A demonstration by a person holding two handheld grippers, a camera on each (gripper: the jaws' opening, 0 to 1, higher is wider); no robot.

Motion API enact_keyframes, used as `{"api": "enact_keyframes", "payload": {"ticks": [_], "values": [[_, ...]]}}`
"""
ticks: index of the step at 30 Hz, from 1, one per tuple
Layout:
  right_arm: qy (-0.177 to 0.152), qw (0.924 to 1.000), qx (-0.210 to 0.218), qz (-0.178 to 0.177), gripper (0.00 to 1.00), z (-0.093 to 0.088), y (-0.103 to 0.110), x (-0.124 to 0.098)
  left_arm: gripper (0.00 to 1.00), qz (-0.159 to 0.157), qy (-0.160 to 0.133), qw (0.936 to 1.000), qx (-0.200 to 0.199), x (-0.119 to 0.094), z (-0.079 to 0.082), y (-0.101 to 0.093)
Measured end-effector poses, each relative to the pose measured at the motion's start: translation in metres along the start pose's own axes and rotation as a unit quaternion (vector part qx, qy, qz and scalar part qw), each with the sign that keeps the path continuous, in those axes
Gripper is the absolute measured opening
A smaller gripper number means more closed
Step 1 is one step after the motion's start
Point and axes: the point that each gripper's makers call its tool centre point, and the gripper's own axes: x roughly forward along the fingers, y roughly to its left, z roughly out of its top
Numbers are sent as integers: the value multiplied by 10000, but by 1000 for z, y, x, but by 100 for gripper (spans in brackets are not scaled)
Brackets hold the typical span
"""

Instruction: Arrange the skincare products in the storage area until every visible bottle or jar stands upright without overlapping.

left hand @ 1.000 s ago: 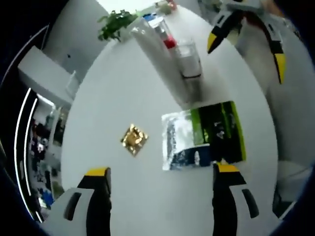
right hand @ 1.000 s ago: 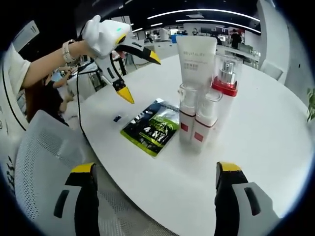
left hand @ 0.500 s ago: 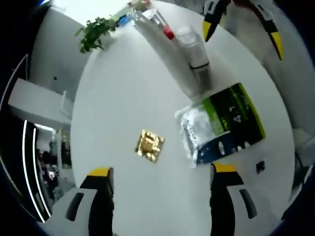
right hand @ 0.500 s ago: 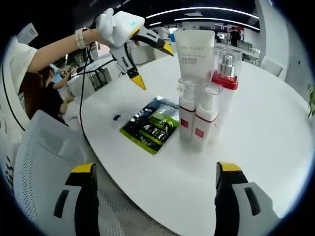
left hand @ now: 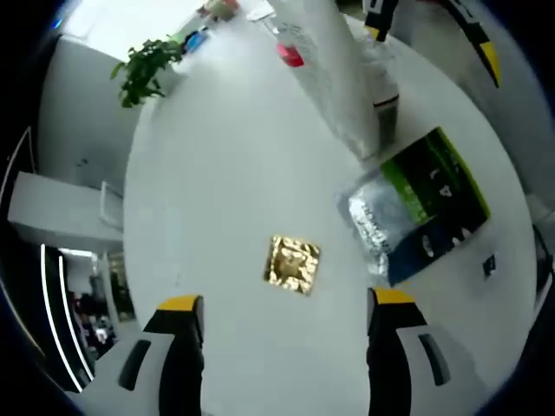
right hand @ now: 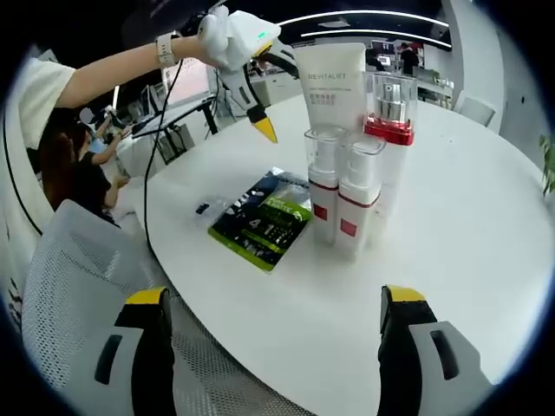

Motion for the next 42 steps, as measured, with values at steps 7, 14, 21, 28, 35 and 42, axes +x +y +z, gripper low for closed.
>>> {"api": "enact_keyframes", "payload": {"ticks": [7, 14, 21, 28, 35, 42], "values": [[-47, 9999, 98, -44, 100, -1, -6, 0, 72, -307, -19, 9992, 274, 21, 8, 2], [-94, 9998, 191, -12, 100, 0, -6, 3, 68, -715, -161, 9970, 268, 40, 11, -5], [-247, 9992, 298, -88, 100, 7, -13, 3, 60, -1051, -158, 9936, 386, 66, 3, -2], [-247, 9991, 315, -116, 100, 8, -14, 3, 58, -1453, -140, 9871, 655, 74, 2, -9], [-191, 9993, 269, -154, 100, 6, -16, 3, 53, -1860, -94, 9811, 535, 86, -3, -13], [-202, 9991, 320, -166, 100, 6, -18, 3, 54, -2072, -168, 9755, 715, 90, -4, -12]]}}
